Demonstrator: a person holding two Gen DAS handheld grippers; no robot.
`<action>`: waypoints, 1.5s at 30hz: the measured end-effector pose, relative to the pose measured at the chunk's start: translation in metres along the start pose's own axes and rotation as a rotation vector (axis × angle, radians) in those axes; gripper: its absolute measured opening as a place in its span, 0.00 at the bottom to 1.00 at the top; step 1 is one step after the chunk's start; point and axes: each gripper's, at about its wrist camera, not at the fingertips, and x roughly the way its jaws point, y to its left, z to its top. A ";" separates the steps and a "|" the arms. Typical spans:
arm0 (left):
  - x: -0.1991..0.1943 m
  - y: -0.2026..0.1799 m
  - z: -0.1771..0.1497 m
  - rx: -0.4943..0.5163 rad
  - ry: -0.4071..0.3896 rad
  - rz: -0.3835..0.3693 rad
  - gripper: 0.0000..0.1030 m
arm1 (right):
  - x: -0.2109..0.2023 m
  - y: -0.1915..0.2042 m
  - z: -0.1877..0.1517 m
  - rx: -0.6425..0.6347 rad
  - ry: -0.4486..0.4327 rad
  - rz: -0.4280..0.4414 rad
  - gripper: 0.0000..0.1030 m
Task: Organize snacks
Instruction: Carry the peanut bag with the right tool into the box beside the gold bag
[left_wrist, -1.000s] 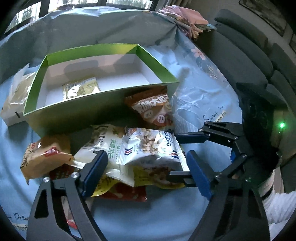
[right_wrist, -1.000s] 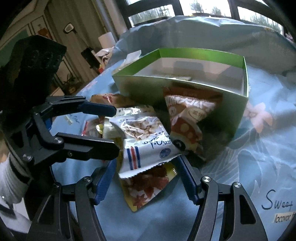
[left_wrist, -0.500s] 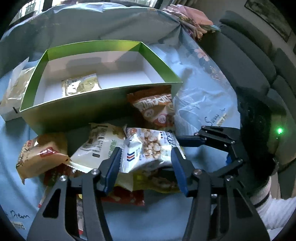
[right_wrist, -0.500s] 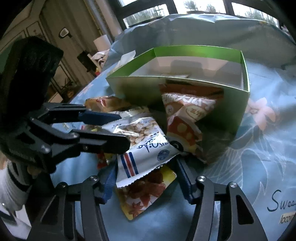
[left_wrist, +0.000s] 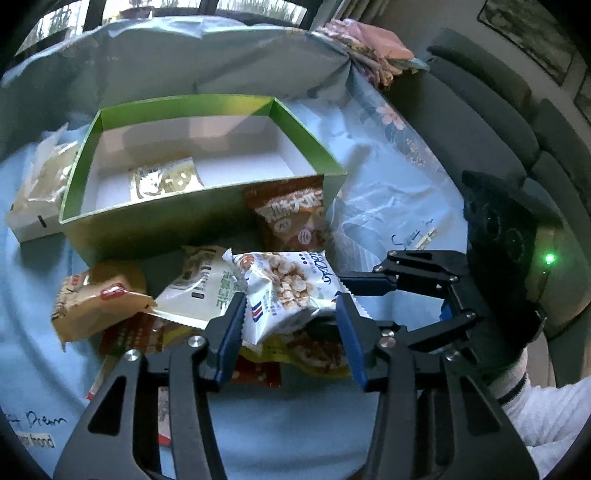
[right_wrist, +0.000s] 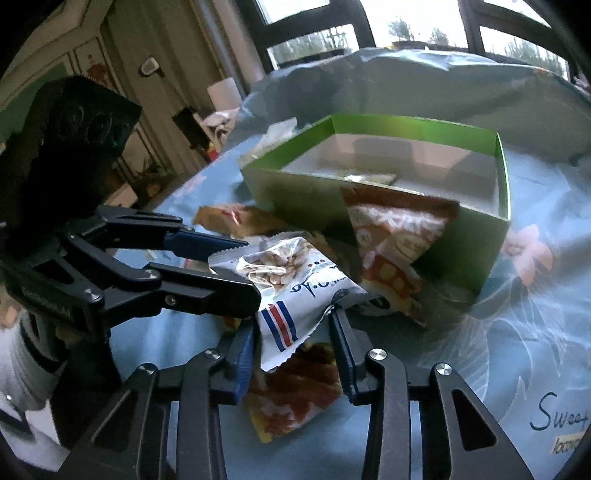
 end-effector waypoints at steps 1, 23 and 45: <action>-0.003 0.000 0.001 -0.003 -0.012 -0.003 0.46 | -0.001 0.001 0.001 -0.003 -0.010 0.001 0.39; -0.024 0.013 0.070 -0.052 -0.207 -0.005 0.46 | -0.025 0.001 0.069 -0.089 -0.170 -0.122 0.39; 0.029 0.069 0.104 -0.172 -0.159 0.066 0.46 | 0.041 -0.043 0.106 -0.061 -0.064 -0.136 0.39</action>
